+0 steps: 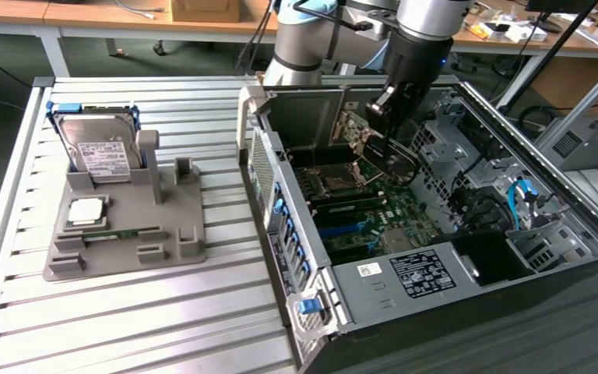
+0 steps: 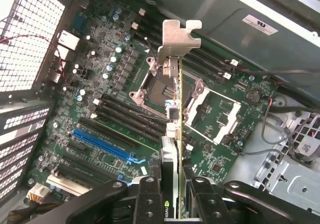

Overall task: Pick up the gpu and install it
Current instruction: 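Insert the gpu into the slot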

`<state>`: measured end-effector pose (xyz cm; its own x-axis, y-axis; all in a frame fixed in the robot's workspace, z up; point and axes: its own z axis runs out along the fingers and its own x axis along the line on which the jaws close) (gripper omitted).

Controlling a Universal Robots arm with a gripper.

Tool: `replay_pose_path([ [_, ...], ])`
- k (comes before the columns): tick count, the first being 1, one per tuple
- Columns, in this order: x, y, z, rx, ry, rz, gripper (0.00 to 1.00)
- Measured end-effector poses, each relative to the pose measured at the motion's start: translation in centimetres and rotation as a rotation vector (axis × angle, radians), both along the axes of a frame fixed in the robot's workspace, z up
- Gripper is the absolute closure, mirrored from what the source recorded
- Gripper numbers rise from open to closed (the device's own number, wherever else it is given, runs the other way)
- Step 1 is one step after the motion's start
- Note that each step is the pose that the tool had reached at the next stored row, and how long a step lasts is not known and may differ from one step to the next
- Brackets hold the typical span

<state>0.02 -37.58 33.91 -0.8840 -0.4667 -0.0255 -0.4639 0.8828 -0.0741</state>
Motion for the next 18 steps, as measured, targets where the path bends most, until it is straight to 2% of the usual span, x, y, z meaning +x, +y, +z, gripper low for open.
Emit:
replay_pose_path([
  [18,0.0,0.0,0.0,0.0,0.0,0.123,0.73],
])
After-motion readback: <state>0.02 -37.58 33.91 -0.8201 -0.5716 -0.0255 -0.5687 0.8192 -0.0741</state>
